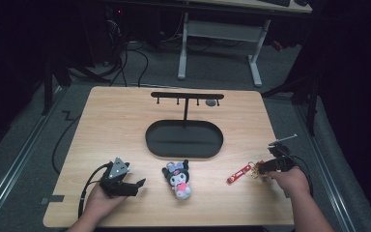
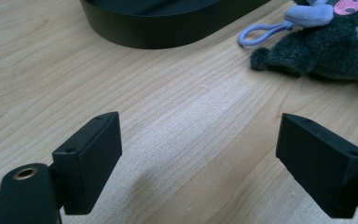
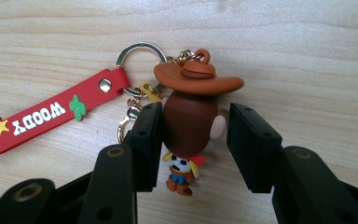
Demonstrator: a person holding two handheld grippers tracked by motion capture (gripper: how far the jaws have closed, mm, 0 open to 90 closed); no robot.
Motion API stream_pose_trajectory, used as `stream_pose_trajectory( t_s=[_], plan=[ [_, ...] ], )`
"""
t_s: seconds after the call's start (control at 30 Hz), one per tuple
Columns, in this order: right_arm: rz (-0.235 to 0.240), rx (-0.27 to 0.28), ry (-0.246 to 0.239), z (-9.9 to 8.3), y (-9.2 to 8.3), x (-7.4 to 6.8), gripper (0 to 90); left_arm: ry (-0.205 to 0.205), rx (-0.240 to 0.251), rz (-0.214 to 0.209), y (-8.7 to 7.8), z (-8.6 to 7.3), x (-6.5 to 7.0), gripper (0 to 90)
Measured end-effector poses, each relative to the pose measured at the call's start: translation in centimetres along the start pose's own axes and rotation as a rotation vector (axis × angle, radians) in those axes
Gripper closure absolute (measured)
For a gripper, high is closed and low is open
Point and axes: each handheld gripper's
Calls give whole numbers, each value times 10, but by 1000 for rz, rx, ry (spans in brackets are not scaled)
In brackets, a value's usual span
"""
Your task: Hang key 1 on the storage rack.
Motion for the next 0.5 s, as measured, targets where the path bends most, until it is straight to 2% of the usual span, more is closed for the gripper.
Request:
stream_pose_trajectory(
  t_s=[0.17,0.5],
  plan=[
    [-4,-5,-16,2,4,-5,619,1,-3,-1,0,0,0,147],
    [-11,-6,-19,2,5,-7,627,5,-1,-4,0,0,1,150]
  ],
)
Point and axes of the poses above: each handheld gripper's, and its own axes: y roughly forward along the jaws, z roughly out of its top, x roughly to its right, and after that the axes turned 3 degrees about z, right-handed
